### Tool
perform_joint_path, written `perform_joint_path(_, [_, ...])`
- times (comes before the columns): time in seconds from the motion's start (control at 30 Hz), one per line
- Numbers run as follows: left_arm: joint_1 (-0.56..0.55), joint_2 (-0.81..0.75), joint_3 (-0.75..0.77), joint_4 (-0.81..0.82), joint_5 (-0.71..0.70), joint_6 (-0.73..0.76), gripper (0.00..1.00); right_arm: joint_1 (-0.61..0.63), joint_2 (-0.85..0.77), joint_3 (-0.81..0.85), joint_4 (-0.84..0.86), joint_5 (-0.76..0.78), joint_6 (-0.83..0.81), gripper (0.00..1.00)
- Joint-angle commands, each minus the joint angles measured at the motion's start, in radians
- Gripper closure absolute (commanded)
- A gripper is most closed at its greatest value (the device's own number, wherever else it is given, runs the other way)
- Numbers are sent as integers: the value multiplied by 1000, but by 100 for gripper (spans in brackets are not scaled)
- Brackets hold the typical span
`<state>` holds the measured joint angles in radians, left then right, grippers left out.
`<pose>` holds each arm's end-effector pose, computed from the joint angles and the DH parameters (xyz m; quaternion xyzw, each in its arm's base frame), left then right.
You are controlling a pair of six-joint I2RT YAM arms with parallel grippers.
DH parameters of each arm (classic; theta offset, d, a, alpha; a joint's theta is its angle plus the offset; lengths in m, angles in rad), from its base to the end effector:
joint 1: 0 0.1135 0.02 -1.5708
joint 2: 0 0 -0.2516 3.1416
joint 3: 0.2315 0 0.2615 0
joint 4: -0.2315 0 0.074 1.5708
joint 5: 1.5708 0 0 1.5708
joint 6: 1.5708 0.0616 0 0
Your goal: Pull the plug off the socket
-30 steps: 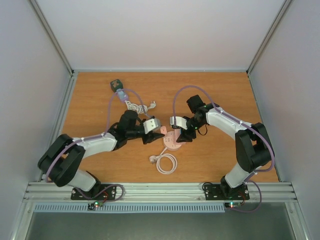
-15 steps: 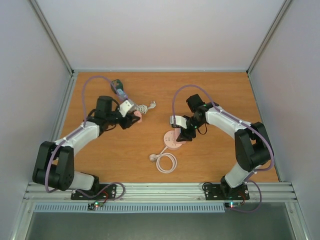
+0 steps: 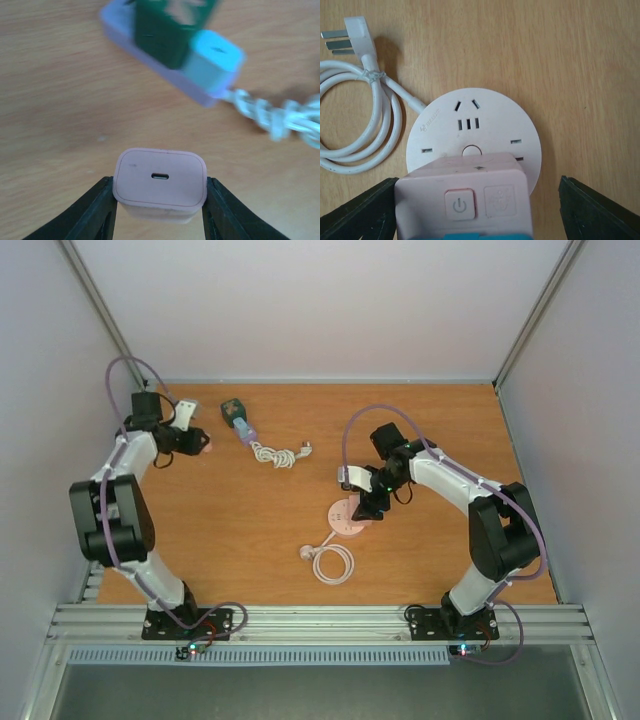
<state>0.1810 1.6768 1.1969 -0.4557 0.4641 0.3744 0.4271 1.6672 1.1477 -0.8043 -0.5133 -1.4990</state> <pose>0.3755 0.0407 0.1955 0.1608 0.9133 -0.1268 0.3522 0.2843 0.1626 0.1659 -0.8059 0.5224 0.1557 0.2311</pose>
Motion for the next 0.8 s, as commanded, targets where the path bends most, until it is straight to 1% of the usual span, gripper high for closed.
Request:
perform_joint_path(0.0, [51, 168, 201, -160, -163, 3, 72, 18, -6, 54, -7, -13, 11, 11])
perform_joint_path(0.13, [66, 332, 398, -270, -256, -18, 72, 24, -8, 68, -12, -22, 22, 6])
perform_joint_path(0.33, [69, 534, 653, -356, -367, -38, 72, 29, -13, 74, -12, -31, 43, 1])
perform_joint_path(0.47, [71, 621, 752, -344, -402, -37, 72, 30, -26, 84, -20, -41, 55, 2])
perform_joint_path(0.6, [72, 685, 832, -318, -396, -41, 70, 30, -37, 95, -27, -42, 64, 2])
perform_joint_path(0.77, [72, 737, 885, -256, -345, -68, 62, 30, -52, 94, -21, -44, 78, 2])
